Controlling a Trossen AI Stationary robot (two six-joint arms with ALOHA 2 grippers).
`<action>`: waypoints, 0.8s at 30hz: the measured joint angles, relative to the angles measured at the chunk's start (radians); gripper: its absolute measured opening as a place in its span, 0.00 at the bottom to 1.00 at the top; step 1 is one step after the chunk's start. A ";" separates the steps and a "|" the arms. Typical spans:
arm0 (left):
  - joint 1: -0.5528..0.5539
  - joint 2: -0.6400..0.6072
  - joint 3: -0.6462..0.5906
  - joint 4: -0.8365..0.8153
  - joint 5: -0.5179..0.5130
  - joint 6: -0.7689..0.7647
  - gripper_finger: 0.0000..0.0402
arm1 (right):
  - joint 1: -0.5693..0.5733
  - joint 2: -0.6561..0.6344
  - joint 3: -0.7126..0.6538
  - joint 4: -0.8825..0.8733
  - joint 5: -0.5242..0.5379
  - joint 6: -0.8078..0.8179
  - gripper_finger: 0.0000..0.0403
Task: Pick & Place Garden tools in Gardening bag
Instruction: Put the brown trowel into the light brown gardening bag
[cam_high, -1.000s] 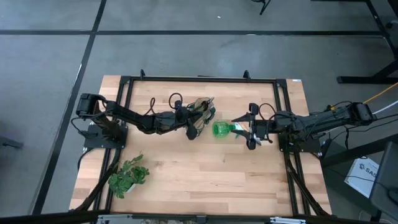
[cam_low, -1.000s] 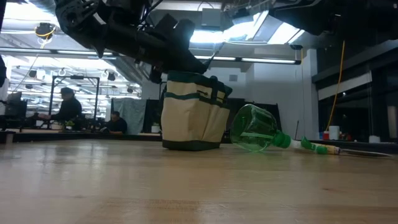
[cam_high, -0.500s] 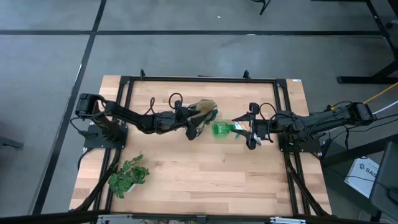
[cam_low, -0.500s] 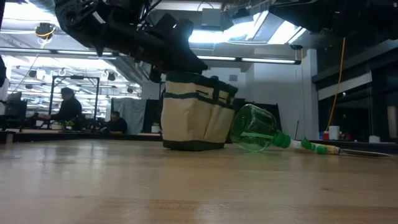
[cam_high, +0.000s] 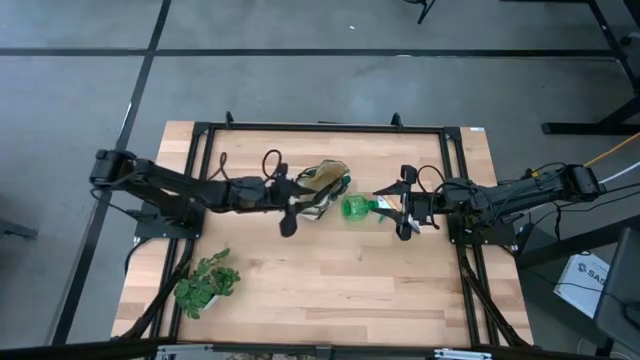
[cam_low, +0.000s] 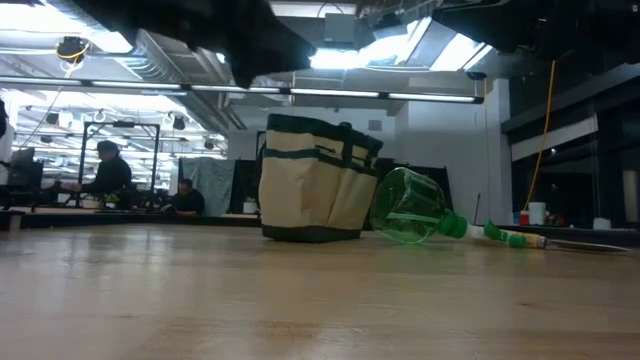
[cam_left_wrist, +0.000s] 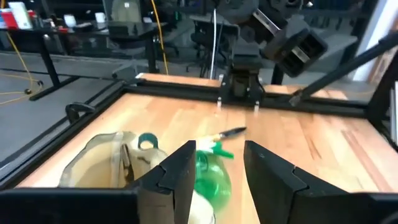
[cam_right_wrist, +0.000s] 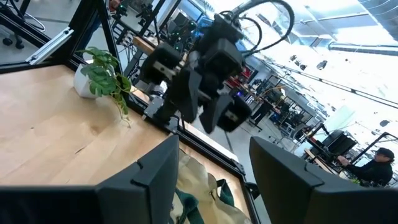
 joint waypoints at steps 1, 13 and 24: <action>-0.008 -0.026 0.000 -0.040 -0.018 0.001 0.32 | 0.000 0.000 0.000 0.000 0.000 0.000 0.49; -0.124 -0.226 0.000 -0.331 -0.273 0.036 0.28 | 0.000 0.000 0.000 -0.026 0.000 0.000 0.49; -0.174 -0.200 0.000 -0.337 -0.302 0.046 0.27 | 0.000 0.000 0.000 -0.121 0.000 0.018 0.49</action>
